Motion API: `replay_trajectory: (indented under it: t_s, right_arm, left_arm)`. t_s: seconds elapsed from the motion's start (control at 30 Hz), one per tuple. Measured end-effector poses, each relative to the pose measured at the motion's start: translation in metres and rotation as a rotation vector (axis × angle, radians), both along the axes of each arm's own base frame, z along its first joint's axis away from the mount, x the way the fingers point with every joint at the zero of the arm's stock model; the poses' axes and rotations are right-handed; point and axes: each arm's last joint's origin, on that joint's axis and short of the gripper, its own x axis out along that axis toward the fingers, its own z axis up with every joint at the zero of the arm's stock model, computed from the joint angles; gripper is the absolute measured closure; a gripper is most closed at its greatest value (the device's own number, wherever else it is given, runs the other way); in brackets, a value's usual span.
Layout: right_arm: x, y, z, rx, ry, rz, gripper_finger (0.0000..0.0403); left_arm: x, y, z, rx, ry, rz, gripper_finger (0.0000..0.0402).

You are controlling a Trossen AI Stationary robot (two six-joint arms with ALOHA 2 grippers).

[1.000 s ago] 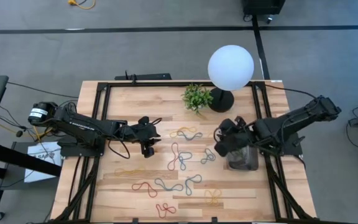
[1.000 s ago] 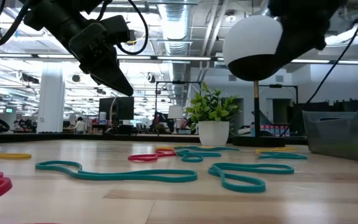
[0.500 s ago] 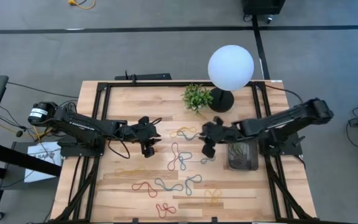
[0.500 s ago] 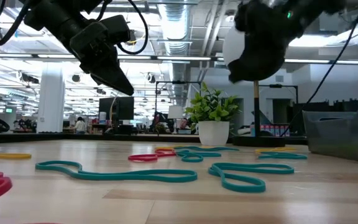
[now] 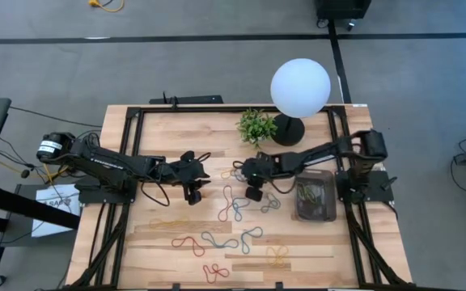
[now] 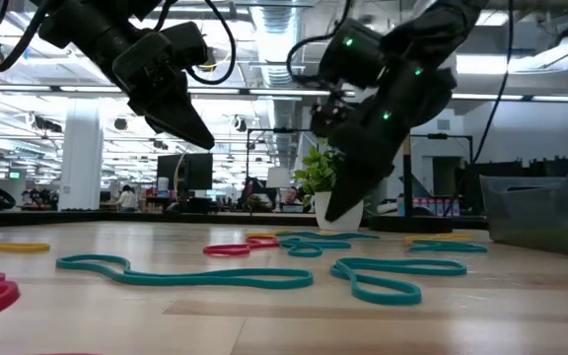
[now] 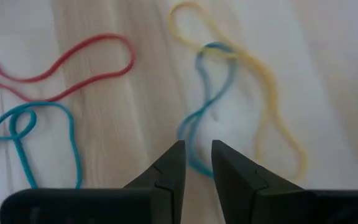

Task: Pick and place items into bin
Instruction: Put the blue rubber band into the black transparent bin

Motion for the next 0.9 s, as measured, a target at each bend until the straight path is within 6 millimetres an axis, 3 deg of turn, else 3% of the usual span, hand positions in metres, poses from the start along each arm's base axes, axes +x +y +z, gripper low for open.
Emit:
replay_trajectory:
  t_s: [0.47,0.7,0.9]
  right_arm:
    - [0.018,-0.005,-0.019,0.011,0.061,0.047,0.0335]
    - [0.017,-0.004,-0.015,-0.001,0.051,-0.015,0.0396]
    - [0.018,0.007,0.021,-0.052,0.099,-0.049,0.0400]
  left_arm:
    - [-0.001,0.000,-0.001,0.004,0.009,-0.003,0.0326]
    - [-0.001,0.000,-0.001,0.006,0.011,-0.004,0.0326]
    - [-0.001,0.000,-0.001,0.006,0.011,-0.004,0.0326]
